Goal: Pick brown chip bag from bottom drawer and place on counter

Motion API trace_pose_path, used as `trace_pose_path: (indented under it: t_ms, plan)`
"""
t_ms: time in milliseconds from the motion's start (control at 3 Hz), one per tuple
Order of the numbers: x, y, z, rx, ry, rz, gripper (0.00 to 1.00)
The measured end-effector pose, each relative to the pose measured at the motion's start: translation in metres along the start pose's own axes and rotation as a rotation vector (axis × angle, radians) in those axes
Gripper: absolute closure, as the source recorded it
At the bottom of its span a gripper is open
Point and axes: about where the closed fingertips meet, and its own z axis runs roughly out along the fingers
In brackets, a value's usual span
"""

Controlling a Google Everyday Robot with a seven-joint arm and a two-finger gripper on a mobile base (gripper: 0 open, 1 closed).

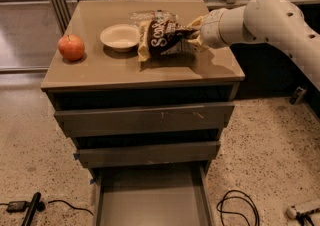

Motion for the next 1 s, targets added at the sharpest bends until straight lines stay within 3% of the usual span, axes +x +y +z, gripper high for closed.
trace_pose_path:
  t_ms: [667, 1000]
  plan:
    - [0.031, 0.013, 0.017, -0.008, 0.044, -0.01, 1.0]
    - [0.031, 0.013, 0.017, -0.008, 0.044, -0.01, 0.74]
